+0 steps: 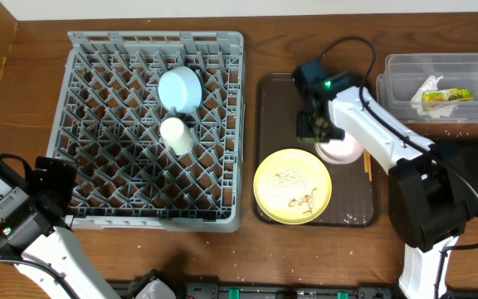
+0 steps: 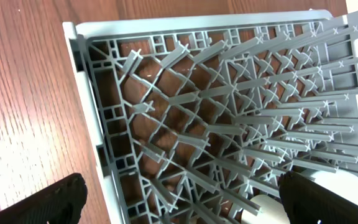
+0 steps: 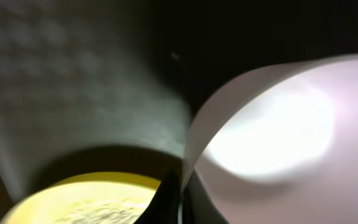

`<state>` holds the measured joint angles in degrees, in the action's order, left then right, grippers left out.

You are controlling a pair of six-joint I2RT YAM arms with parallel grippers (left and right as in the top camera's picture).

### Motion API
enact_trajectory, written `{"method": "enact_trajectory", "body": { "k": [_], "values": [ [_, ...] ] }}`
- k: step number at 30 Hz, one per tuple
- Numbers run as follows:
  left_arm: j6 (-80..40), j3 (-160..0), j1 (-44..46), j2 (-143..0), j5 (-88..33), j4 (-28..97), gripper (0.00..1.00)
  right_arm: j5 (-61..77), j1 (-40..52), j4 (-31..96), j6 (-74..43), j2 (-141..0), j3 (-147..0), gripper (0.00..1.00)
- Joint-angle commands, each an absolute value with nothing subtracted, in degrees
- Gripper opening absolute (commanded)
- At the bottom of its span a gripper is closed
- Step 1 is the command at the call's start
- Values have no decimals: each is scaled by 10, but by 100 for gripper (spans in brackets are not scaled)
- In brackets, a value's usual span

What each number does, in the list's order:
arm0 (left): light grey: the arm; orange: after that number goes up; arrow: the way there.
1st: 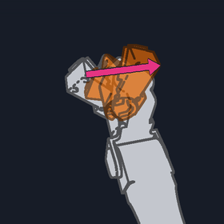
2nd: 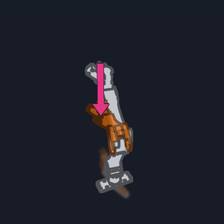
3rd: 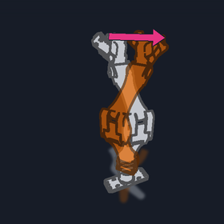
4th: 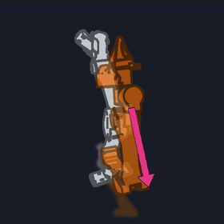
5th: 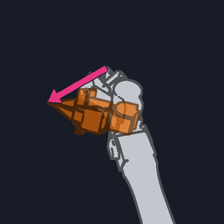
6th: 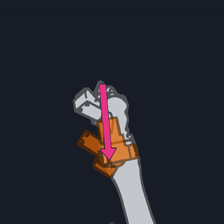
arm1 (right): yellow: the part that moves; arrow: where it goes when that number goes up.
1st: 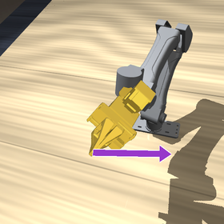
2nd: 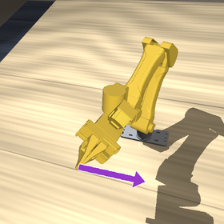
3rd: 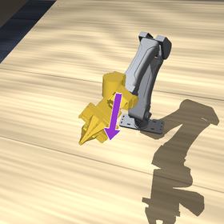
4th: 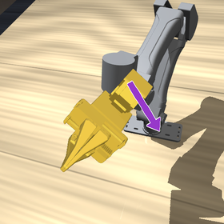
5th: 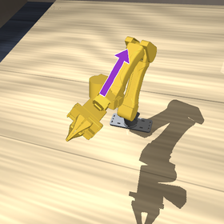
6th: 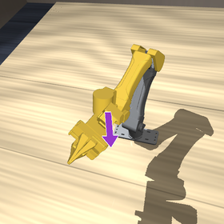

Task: Sort waste into correct bins and load items into the dishwasher
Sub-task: 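Lift the pink bowl and carry it over the rack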

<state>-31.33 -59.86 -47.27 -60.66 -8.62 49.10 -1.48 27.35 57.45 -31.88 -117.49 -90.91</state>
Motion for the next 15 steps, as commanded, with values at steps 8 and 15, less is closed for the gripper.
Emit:
{"method": "enact_trajectory", "body": {
  "k": [8,15],
  "values": [
    [-314,-612,-476,-606,-84,493,100,135,286,597,-193,-1166,-1145,1],
    [-314,-612,-476,-606,-84,493,100,415,331,486,-182,-1175,-1147,1]
  ]
}}
